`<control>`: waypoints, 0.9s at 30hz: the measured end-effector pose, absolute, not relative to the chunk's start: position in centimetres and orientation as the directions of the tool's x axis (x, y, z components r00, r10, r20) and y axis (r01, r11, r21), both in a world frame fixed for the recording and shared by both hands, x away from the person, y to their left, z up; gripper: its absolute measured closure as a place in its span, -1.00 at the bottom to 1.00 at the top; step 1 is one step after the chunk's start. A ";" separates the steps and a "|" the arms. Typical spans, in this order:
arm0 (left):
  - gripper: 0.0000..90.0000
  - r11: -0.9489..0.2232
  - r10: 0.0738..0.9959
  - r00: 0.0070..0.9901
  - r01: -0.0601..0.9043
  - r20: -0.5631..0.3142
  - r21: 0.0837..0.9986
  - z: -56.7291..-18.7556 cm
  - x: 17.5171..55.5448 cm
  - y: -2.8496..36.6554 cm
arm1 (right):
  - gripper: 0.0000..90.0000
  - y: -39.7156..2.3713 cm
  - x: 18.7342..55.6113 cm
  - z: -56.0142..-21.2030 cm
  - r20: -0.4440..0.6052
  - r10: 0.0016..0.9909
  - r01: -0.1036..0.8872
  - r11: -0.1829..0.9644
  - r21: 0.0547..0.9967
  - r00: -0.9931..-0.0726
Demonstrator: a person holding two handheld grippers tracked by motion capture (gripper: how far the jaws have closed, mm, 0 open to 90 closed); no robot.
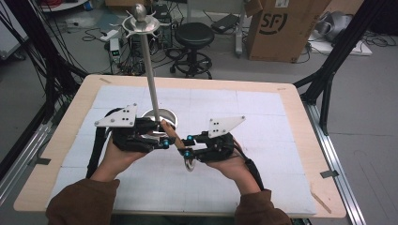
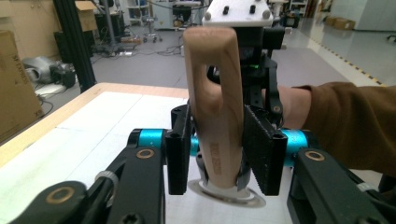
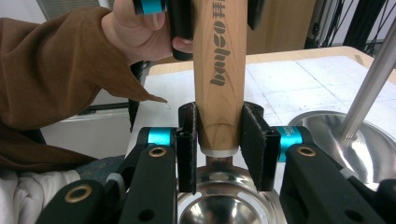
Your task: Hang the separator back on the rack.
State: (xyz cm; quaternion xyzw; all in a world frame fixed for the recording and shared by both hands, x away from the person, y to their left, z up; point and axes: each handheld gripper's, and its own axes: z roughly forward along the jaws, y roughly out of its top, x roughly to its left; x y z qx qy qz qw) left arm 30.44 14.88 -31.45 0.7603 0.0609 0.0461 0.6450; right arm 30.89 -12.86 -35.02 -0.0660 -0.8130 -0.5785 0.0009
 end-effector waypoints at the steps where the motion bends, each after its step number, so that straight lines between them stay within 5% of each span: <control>1: 0.41 -0.157 0.150 0.989 0.034 -0.010 0.987 -31.4 30.4 14.8 | 0.52 -12.9 30.9 -35.0 0.078 0.106 0.108 0.322 0.941 -0.991; 27: 0.48 -0.156 0.116 0.993 0.042 -0.024 0.987 -31.7 30.5 13.4 | 0.52 -12.3 30.7 -34.8 0.063 0.092 0.086 0.284 0.955 -0.994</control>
